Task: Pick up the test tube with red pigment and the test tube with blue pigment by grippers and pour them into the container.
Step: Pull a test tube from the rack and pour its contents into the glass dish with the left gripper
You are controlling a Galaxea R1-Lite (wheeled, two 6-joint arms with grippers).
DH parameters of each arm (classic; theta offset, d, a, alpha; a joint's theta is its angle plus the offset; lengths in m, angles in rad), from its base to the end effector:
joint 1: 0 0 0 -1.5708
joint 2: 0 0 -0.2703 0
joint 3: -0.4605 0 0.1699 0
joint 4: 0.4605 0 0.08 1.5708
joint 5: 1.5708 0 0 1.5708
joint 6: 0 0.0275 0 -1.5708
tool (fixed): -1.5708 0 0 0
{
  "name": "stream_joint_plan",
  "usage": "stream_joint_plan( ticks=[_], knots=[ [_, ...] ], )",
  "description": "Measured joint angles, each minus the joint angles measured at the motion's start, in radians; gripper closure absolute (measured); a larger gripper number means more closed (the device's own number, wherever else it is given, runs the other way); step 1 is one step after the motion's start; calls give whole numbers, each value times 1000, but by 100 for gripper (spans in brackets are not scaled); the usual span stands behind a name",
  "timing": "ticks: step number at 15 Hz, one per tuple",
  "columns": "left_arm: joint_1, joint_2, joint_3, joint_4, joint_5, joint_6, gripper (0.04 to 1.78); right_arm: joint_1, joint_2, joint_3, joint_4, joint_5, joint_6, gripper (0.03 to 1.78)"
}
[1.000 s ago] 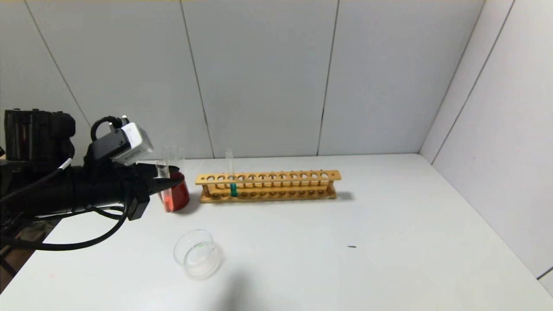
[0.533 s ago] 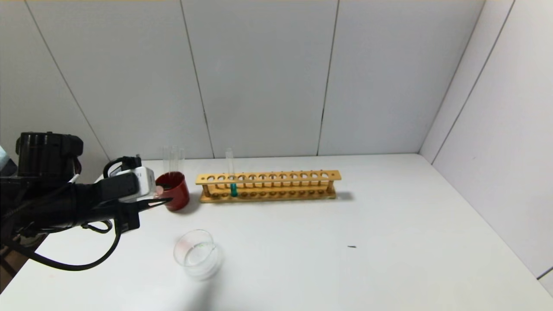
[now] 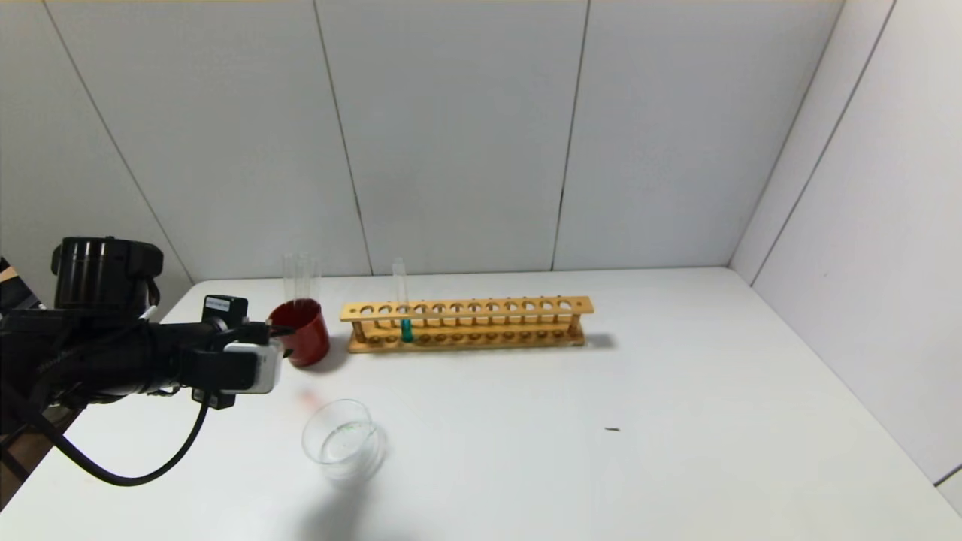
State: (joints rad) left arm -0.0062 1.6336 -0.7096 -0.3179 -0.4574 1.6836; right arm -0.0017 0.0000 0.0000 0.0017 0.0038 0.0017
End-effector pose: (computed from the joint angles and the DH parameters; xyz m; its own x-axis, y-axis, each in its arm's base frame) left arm 0.2549 -0.0137 0.1342 0.7346 -0.4462 -0.5111 0.5246 -0.1043 0.8450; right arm -0.0106 0.0001 0.0753 1.0000 0.0021 -0.0017 -0.0021 1.0000 0.0017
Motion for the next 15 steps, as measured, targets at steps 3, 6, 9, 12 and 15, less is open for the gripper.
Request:
stream_joint_plan(
  ticks=[3,6,9,12,15],
  knots=[
    [-13,16,11,1,1,106,149,0,0,0,0,0,0,6],
    [-25,57,-15,1,-8,167,149,0,0,0,0,0,1,6],
    [-42,89,-37,1,-10,205,149,0,0,0,0,0,1,6],
    [-52,95,-37,2,-9,293,149,0,0,0,0,0,0,6],
    [-53,101,-33,2,-5,347,149,0,0,0,0,0,0,6]
  ],
)
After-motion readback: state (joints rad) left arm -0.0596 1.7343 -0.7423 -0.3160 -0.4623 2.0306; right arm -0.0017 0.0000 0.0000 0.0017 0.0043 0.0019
